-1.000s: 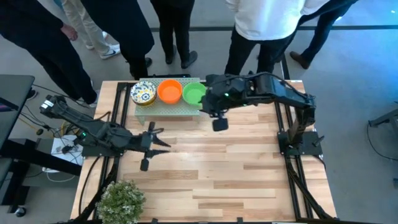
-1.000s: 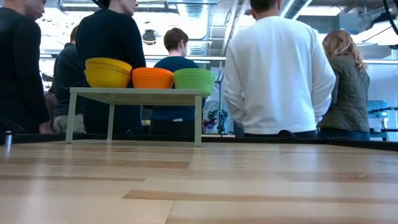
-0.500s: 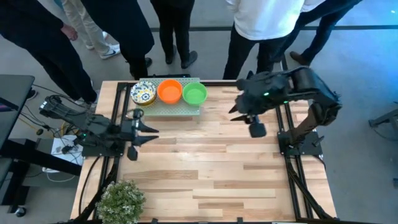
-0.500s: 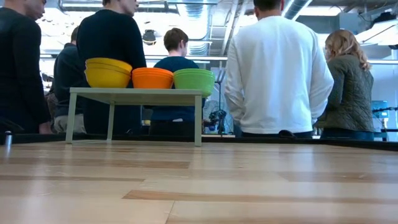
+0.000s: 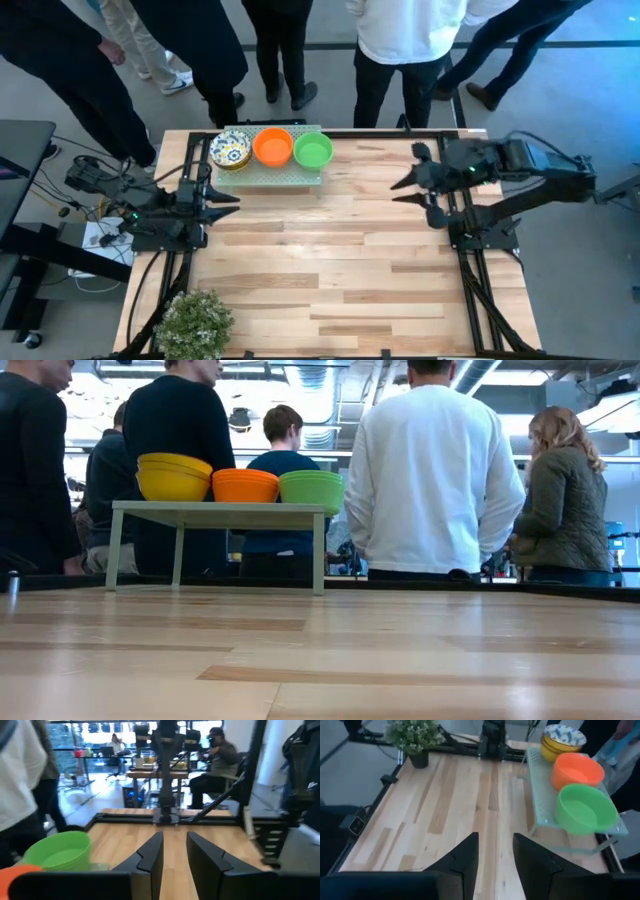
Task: Pick & Place Mini bowls
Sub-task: Return to Home Position
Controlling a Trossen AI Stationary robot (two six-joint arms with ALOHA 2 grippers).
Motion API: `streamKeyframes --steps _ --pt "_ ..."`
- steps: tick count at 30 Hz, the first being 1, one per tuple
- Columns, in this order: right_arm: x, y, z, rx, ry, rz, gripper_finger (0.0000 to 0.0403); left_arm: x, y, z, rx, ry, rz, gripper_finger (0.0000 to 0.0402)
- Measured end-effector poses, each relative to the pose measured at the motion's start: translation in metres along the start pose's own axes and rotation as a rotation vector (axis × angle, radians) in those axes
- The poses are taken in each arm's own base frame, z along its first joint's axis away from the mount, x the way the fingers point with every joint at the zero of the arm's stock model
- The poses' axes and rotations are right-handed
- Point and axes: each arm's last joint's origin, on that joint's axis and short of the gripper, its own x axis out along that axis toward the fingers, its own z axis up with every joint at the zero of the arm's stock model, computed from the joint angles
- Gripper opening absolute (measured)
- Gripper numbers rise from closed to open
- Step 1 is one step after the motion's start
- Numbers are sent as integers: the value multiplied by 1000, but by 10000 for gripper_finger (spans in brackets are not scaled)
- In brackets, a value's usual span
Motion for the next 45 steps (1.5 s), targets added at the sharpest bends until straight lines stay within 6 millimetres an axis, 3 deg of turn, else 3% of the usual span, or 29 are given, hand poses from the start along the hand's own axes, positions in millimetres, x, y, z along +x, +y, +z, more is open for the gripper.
streamKeyframes --steps 5,9,18,29,45 --pt "-11 2 -56 52 -151 -81 115 0 6 -18 18 32 160 86" --pt "-16 6 -97 61 -276 -88 115 1 6 -37 -7 41 177 86" --pt "-7 12 -166 88 -475 -98 115 -5 8 -56 -51 -58 162 86" --pt "10 17 -209 79 -582 -109 115 -18 12 -76 1 -223 67 86" --pt "47 20 -230 88 -654 -116 115 -18 11 -118 -18 -266 57 86"
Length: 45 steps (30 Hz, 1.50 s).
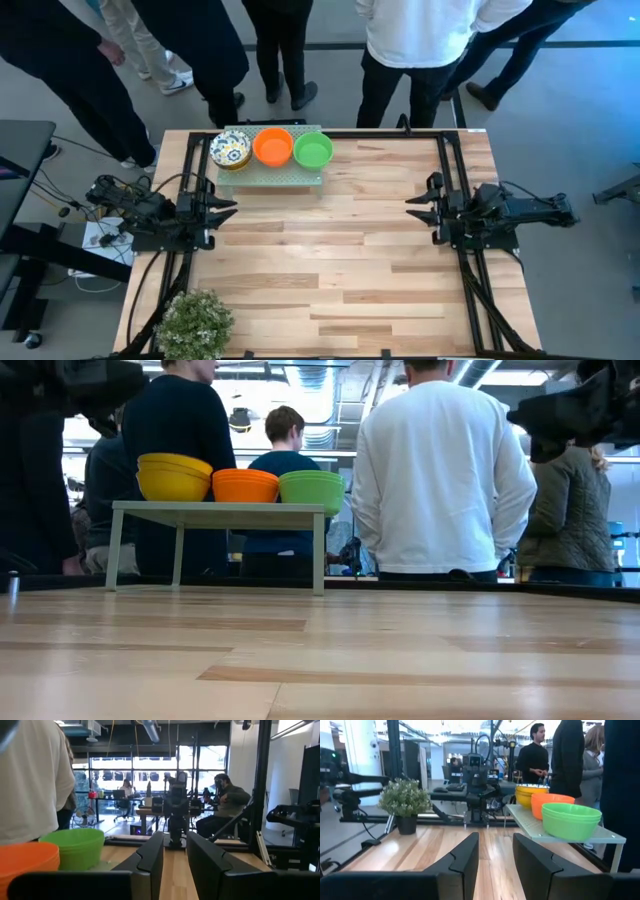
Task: Pick & Place Mini bowls
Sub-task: Return to Home Position
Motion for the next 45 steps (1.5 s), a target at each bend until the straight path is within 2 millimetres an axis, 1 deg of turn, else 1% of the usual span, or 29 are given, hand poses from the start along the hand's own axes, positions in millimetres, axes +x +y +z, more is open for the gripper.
streamKeyframes --steps 7,9,14,19,29,35,45 --pt "4 -2 -18 -5 -29 -76 115 0 0 -1 -31 -9 1 86" --pt "4 -4 -22 6 -12 -90 115 0 0 -1 -39 -9 1 86" --pt "5 -5 -22 15 -7 -104 115 0 -1 -3 -55 -5 0 86" --pt "5 -5 -24 15 7 -104 115 0 -4 -23 -57 26 -3 86" --pt "5 -5 -25 15 18 -104 115 0 -4 -22 -71 16 -2 86" --pt "5 -5 -25 15 19 -103 115 0 -5 -32 8 107 -13 86" --pt "5 -5 -25 15 19 -103 115 3 -7 -35 30 142 -18 86"
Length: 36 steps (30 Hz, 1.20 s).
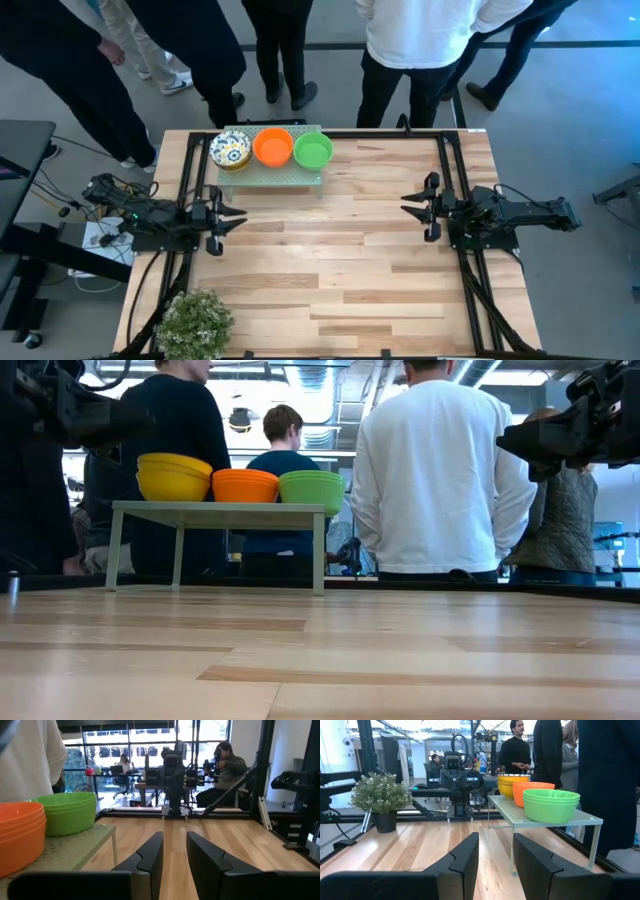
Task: Pick & Place Mini bowls
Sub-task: Return to Home Position
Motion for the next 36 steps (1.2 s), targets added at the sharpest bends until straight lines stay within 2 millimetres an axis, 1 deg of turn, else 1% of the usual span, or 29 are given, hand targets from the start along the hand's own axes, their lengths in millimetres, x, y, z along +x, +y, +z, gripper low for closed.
streamKeyframes --steps 20,36 --pt "0 0 0 -1 1 0 115 4 -3 -6 36 62 -6 86" --pt "0 0 0 -1 1 1 115 4 -3 -6 36 63 -6 86"
